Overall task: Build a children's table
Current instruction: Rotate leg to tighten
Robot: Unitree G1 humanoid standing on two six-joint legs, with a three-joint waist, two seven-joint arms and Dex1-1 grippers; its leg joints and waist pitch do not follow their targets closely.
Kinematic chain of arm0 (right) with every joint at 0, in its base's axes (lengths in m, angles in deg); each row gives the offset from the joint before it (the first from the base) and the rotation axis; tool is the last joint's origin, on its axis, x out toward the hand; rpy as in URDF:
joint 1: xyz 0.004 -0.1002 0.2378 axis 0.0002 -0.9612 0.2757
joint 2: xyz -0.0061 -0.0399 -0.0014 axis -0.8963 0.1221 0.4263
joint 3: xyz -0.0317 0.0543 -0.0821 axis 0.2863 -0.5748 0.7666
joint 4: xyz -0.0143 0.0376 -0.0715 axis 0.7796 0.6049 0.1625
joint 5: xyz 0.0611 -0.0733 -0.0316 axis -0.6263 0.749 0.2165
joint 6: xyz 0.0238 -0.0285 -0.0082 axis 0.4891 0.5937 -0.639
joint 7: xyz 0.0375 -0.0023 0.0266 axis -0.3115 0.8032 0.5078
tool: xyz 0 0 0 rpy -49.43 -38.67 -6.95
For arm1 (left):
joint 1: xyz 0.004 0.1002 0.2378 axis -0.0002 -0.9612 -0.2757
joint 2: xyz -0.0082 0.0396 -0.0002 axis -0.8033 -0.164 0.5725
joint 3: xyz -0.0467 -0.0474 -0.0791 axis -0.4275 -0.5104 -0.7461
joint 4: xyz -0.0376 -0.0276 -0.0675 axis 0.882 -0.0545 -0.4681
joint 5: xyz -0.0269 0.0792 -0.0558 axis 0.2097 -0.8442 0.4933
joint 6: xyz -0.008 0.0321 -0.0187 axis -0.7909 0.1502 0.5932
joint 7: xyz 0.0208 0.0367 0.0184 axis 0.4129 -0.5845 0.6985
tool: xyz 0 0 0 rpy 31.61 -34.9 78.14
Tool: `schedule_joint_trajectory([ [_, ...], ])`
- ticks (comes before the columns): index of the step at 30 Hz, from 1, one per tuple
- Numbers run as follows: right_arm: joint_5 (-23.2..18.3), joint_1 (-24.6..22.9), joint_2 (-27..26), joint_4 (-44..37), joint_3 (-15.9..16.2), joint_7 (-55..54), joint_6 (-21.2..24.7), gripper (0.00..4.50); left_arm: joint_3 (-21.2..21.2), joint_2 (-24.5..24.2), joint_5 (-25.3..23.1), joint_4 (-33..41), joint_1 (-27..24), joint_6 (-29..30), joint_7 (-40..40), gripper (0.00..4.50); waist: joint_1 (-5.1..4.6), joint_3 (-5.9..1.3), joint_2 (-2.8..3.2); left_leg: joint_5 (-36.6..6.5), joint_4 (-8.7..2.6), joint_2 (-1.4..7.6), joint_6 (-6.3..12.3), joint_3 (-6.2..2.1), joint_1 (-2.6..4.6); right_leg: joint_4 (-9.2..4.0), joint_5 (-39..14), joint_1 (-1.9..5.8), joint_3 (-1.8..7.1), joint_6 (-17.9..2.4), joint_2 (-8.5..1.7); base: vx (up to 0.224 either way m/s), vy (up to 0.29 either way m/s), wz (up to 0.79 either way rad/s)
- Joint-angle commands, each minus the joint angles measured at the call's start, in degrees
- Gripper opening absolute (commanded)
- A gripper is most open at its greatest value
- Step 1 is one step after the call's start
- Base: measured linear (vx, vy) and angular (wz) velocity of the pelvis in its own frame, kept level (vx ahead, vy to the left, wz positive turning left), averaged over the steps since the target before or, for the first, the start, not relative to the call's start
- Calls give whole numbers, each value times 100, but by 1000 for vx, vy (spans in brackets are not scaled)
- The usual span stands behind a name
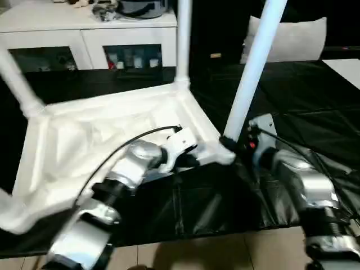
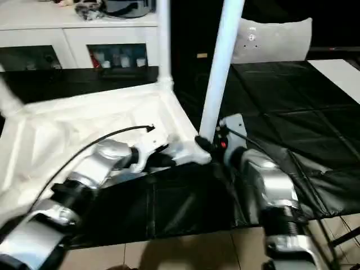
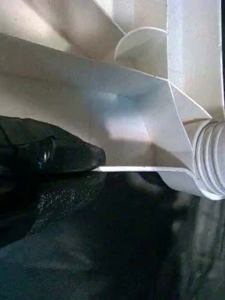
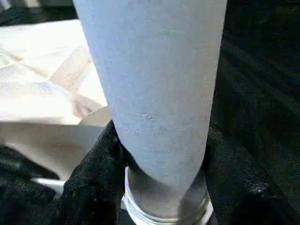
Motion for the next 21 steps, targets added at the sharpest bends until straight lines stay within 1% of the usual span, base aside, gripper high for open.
schedule_joint_trajectory([
  [1,-150,1,-222,-25,208,181,12,268,28,158,-37,33,59,37,197,0,36,-334,-91,-1412,-396,344,236,-195,49,-490,-1962,189,264,-997,-470,0,0,0],
  [2,-166,-27,-215,-71,209,230,6,288,51,141,-49,54,51,-18,157,0,39,-340,-91,-1371,-395,346,254,-196,50,-479,-1876,194,262,-1020,-466,0,0,0],
  [3,-174,-56,-197,-118,204,253,17,288,71,119,-59,86,36,-30,130,0,44,-347,-88,-1302,-390,356,284,-191,56,-460,-1708,198,265,-1073,-467,0,0,0],
  [4,-177,-77,-168,-147,198,284,18,303,91,88,-75,103,26,-40,103,0,44,-348,-82,-1243,-389,356,308,-186,52,-446,-1568,202,264,-1127,-461,0,0,0],
  [5,-177,-77,-168,-147,198,284,18,303,91,88,-75,103,26,-40,103,0,44,-348,-82,-1243,-389,356,308,-186,52,-446,-1568,202,264,-1127,-461,0,0,0],
  [6,-161,-90,-147,-162,183,299,13,322,118,53,-87,119,17,-33,94,0,46,-342,-87,-1253,-385,353,329,-181,50,-451,-1597,210,262,-1142,-471,0,0,0],
  [7,-172,-162,36,-158,176,582,-231,333,236,-147,-155,96,-12,-273,-106,0,54,-345,-74,-1264,-385,354,326,-185,52,-459,-1650,214,260,-1123,-474,0,0,0],
  [8,-188,-196,123,-148,177,732,-370,343,286,-235,-184,85,-25,-413,-200,0,65,-343,-76,-1283,-388,355,324,-194,48,-467,-1697,217,257,-1079,-477,0,0,0],
  [9,-221,-230,209,-159,185,889,-419,343,305,-310,-191,73,-33,-476,-285,0,70,-348,-48,-1314,-379,357,329,-184,59,-465,-1680,210,266,-1069,-481,0,0,0],
  [10,-237,-271,312,-180,215,1071,-477,352,314,-380,-186,60,-35,-564,-378,0,70,-350,-47,-1296,-383,358,338,-188,46,-460,-1627,222,262,-1076,-476,0,0,0],
  [11,-236,-302,390,-197,235,1194,-515,364,318,-433,-167,59,-41,-644,-482,0,73,-355,-57,-1219,-379,366,383,-179,41,-435,-1397,224,264,-1152,-467,0,0,0],
  [12,-246,-320,440,-209,241,1282,-534,364,325,-469,-155,61,-46,-685,-556,0,80,-357,-52,-1197,-377,362,393,-184,34,-428,-1356,232,258,-1176,-470,0,0,0],
  [13,-289,-370,590,-245,249,1556,-585,387,354,-577,-122,72,-62,-790,-790,0,90,-365,-62,-1162,-366,361,419,-176,36,-415,-1284,244,256,-1208,-466,0,0,0],
  [15,-330,-415,735,-285,248,1817,-611,395,402,-687,-116,86,-77,-862,-1012,0,105,-352,-55,-1175,-371,372,453,-173,32,-413,-1271,239,254,-1256,-466,0,0,0],
  [16,-322,-463,941,-358,275,2096,-671,395,466,-826,-105,84,-101,-1160,-1307,0,112,-353,-63,-1181,-371,375,453,-170,37,-415,-1293,239,250,-1255,-462,0,0,0],
  [17,-316,-474,990,-376,284,2157,-688,412,480,-859,-100,83,-107,-1244,-1377,0,143,-353,-60,-1197,-373,385,451,-173,39,-419,-1376,244,251,-1217,-468,0,0,0],
  [18,-318,-483,1068,-385,294,2265,-698,426,499,-905,-80,89,-118,-1372,-1497,0,160,-350,-47,-1206,-377,397,424,-169,55,-414,-1381,224,255,-1233,-464,0,0,0],
  [19,-323,-488,1126,-387,301,2347,-699,426,513,-939,-65,96,-126,-1459,-1585,0,189,-353,-49,-1221,-376,400,405,-167,62,-412,-1389,220,253,-1241,-463,0,0,0],
  [20,-323,-488,1126,-387,301,2347,-699,426,513,-939,-65,96,-126,-1459,-1585,0,195,-344,-50,-1249,-383,403,373,-162,62,-406,-1402,215,257,-1257,-463,0,0,0],
  [21,-404,-556,1362,-461,414,2873,-799,426,635,-1093,-9,123,-149,-1773,-1964,0,205,-349,-59,-1280,-380,406,366,-163,68,-410,-1437,215,253,-1257,-473,0,0,0],
])
